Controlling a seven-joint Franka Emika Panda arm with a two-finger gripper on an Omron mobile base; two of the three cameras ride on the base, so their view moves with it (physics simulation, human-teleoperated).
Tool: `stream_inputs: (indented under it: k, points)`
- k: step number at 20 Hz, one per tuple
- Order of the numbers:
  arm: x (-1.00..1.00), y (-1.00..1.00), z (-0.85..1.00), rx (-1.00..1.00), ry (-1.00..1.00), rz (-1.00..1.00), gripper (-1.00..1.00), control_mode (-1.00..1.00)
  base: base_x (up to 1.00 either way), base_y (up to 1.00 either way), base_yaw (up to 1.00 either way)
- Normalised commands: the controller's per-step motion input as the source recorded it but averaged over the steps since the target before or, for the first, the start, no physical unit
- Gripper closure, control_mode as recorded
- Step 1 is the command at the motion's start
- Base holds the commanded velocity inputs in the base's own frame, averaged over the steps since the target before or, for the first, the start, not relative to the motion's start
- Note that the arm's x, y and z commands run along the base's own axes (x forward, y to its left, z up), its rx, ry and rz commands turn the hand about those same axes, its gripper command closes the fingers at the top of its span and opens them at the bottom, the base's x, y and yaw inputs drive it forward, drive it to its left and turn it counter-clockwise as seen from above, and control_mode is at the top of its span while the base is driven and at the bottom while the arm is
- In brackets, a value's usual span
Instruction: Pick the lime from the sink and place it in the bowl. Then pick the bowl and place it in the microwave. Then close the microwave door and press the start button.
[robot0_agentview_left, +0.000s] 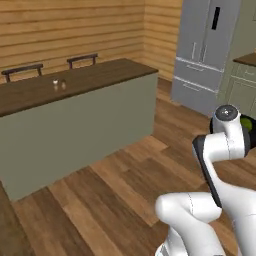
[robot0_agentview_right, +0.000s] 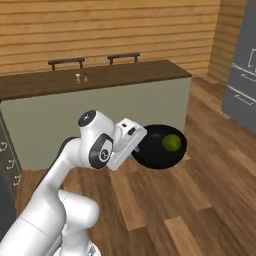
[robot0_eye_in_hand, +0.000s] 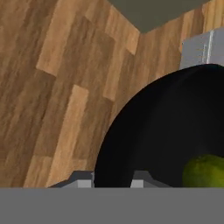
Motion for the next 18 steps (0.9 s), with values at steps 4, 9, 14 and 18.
stream_inputs:
  k: [4,9,14,18]
  points:
    - [0.00,0.00,0.00,0.00,0.00,0.00,1.00,1.00,0.48,0.00,-0.80]
    - [0.00,0.00,0.00,0.00,0.00,0.00,1.00,1.00,0.98,-0.12,-0.39]
    - [0.00,0.00,0.00,0.00,0.00,0.00,1.00,1.00,1.00,-0.09,-0.36]
    - [0.00,0.00,0.00,0.00,0.00,0.00,1.00,1.00,1.00,-0.13,-0.31]
